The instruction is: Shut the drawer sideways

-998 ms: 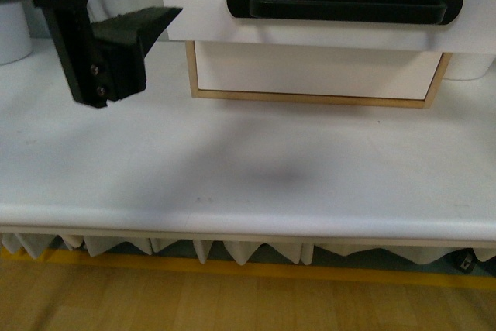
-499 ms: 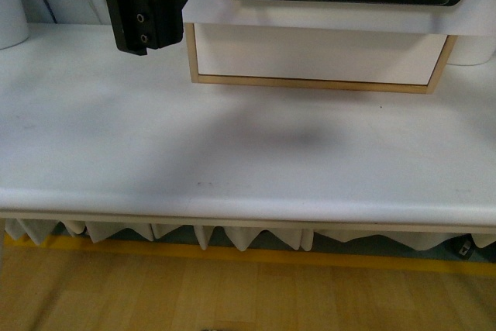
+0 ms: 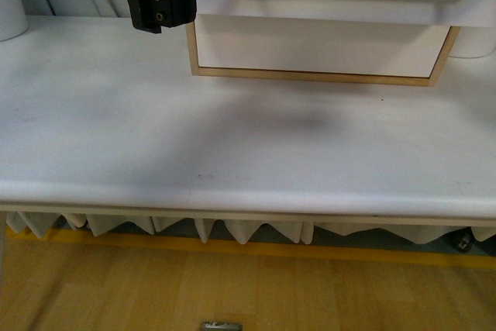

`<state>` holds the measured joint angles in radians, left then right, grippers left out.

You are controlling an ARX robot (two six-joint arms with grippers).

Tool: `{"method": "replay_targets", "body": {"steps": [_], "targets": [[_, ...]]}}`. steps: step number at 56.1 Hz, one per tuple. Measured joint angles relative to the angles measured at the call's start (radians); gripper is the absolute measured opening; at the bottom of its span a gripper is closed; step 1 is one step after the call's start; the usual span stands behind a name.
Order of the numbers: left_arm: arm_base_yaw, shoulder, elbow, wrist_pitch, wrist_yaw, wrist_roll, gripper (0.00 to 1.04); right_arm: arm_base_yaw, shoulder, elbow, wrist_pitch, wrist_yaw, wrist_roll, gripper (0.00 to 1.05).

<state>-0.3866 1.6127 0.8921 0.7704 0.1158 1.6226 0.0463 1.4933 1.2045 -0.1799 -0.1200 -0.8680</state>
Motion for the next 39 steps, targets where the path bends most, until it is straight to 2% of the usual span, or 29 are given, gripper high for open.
{"method": "replay_targets", "body": {"steps": [39], "targets": [[-0.002,0.105,0.137,-0.040,0.021,0.033,0.98,-0.013,0.109,0.091,0.044,0.007,-0.001,0.95]]}}
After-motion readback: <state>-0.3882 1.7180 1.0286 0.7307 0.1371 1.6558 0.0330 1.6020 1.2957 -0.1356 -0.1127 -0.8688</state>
